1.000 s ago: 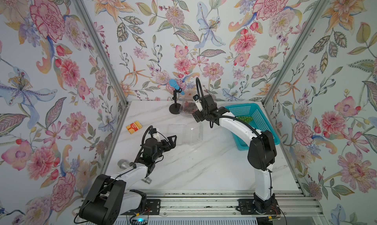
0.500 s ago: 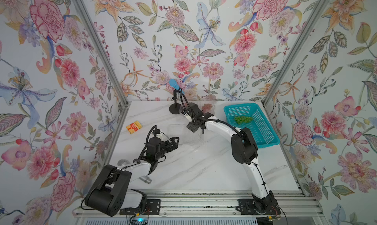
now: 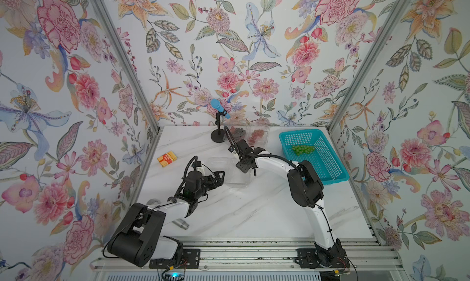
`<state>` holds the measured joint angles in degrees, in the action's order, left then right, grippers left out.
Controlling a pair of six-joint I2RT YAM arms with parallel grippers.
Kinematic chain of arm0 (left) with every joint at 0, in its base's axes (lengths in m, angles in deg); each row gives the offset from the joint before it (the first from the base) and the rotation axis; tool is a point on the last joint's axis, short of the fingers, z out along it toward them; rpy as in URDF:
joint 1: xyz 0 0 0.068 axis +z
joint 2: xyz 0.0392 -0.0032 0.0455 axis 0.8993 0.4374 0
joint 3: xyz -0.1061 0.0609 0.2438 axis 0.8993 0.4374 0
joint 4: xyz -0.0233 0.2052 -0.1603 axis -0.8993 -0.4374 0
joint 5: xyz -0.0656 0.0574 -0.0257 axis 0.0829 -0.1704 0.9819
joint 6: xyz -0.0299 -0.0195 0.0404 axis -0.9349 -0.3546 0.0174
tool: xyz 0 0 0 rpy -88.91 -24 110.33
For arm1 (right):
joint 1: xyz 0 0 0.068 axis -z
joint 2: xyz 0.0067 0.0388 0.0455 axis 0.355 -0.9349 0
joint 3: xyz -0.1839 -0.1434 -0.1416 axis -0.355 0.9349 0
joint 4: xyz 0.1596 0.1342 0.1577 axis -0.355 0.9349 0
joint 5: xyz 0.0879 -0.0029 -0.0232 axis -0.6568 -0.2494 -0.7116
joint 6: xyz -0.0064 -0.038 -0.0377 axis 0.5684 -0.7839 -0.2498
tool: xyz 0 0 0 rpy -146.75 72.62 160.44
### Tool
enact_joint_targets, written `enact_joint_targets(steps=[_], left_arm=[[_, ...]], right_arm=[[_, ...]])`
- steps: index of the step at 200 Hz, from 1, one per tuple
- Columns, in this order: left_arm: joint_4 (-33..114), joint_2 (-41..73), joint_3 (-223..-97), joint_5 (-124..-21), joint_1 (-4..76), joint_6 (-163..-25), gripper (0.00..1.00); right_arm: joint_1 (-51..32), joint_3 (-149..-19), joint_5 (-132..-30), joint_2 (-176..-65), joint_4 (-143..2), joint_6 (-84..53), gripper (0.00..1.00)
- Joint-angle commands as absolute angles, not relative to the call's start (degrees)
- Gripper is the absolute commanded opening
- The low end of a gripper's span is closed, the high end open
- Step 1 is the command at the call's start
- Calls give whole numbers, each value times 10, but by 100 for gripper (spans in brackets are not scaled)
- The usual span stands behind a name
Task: Pack grapes into containers
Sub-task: Move the packing box to the center of the board.
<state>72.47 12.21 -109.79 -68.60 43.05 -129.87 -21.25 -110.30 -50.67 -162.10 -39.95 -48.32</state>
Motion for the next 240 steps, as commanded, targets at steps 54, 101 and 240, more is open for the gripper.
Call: enact_joint_targets(steps=[54, 101, 240], left_arm=[[719, 107, -1115, -688, 425, -1294, 100], [723, 103, -1109, -685, 425, -1287, 100], [669, 150, -1203, -700, 421, -1209, 100]], right_arm=[[-208, -1008, -565, -1557, -371, -102, 61], [-188, -918, -652, -1516, -445, 3, 61], [-199, -900, -636, -1396, -436, -76, 100]])
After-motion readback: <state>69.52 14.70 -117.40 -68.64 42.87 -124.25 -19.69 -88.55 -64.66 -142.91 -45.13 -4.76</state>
